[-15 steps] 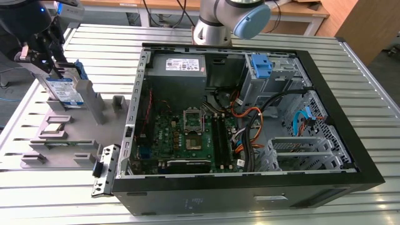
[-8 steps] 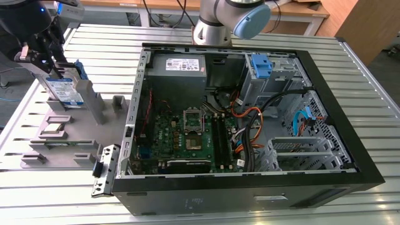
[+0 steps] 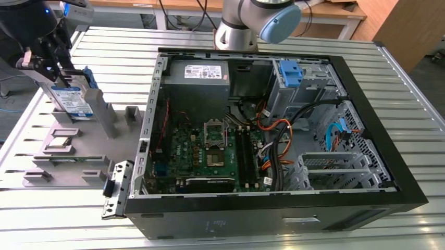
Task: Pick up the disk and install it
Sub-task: 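Pick up the disk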
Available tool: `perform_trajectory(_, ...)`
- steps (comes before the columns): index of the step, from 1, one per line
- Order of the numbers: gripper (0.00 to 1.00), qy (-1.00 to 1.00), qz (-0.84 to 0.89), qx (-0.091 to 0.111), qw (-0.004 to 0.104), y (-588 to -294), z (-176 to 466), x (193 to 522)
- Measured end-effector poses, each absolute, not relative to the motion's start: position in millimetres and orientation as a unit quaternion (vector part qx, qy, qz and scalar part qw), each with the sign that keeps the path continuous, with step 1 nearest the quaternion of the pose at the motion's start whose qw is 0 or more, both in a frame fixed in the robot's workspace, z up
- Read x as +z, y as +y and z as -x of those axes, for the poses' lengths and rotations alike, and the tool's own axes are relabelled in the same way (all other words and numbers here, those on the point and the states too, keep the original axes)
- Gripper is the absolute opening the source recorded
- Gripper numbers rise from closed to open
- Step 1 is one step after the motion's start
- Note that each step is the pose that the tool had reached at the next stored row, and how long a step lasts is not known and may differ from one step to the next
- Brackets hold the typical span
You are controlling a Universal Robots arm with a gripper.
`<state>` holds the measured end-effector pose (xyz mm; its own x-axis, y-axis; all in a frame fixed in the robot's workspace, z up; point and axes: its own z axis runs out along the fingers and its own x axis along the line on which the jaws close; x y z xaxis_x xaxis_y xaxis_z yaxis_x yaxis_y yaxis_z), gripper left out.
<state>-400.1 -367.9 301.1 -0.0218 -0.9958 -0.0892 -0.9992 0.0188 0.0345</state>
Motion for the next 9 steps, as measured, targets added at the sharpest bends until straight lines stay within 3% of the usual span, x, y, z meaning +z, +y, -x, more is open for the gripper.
perform_trajectory(4, 0.49, 0.713, 0.699, 0.044, 0.020, -367.9, 400.1, 301.1)
perform_trajectory(7, 0.37, 0.713, 0.699, 0.044, 0.020, -368.0, 400.1, 301.2)
perform_trajectory(9, 0.35, 0.713, 0.699, 0.044, 0.020, -368.0, 400.1, 301.2)
